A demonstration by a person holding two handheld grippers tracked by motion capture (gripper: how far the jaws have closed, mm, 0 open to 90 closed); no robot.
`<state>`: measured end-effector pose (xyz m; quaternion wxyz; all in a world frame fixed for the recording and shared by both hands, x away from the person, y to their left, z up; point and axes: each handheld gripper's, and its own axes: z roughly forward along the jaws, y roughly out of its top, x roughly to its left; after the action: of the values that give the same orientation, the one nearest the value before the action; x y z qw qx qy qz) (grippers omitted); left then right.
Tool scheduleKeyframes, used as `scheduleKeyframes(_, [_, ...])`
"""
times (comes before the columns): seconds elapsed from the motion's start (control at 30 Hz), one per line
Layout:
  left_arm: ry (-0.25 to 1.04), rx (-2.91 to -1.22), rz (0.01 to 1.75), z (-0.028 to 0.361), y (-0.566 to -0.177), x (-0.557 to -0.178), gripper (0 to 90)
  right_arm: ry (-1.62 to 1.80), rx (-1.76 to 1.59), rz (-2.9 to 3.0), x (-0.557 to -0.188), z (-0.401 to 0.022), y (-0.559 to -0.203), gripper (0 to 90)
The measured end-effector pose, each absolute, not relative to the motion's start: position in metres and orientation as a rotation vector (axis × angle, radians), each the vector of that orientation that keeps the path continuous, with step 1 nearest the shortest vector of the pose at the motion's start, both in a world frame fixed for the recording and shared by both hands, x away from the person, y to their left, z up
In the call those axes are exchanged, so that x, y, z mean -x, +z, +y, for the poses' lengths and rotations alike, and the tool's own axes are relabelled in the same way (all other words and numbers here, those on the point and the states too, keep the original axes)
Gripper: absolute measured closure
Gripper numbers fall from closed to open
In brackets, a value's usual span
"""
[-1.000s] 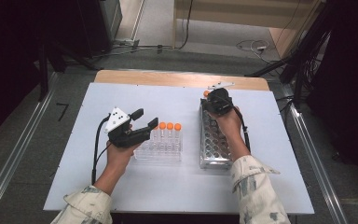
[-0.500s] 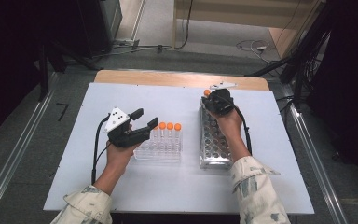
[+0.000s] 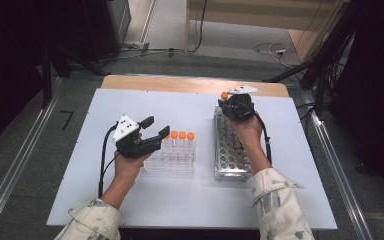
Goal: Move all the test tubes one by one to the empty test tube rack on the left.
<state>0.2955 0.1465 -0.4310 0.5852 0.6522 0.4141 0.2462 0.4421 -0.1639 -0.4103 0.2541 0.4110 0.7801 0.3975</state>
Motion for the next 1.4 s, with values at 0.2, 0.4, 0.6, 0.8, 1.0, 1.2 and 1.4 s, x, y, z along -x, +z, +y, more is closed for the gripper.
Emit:
scheduleKeyframes(0.2, [0.575,-1.522,0.966,0.147,-0.431,-0.295,32.0,1.100,-1.106,2.108,-0.439,-0.166,-0.402,71.9])
scheduleKeyframes(0.4, [0.574,-1.520,0.965,0.147,-0.431,-0.295,32.1,1.118,-1.096,2.096,-0.436,-0.168,-0.395,71.9])
scheduleKeyframes(0.6, [0.573,-1.515,0.965,0.147,-0.430,-0.295,32.1,1.128,-1.080,2.090,-0.431,-0.170,-0.388,71.9])
scheduleKeyframes(0.8, [0.573,-1.511,0.959,0.146,-0.429,-0.294,32.6,1.163,-1.067,2.081,-0.424,-0.175,-0.379,71.9])
scheduleKeyframes(1.0, [0.573,-1.508,0.943,0.145,-0.426,-0.292,32.4,1.217,-1.011,2.104,-0.408,-0.175,-0.367,71.9])
scheduleKeyframes(1.2, [0.567,-1.500,0.914,0.141,-0.421,-0.289,31.0,1.272,-0.942,2.141,-0.385,-0.173,-0.362,71.8])
scheduleKeyframes(1.4, [0.563,-1.516,0.904,0.136,-0.418,-0.286,25.3,1.294,-0.859,2.216,-0.360,-0.168,-0.369,71.8])
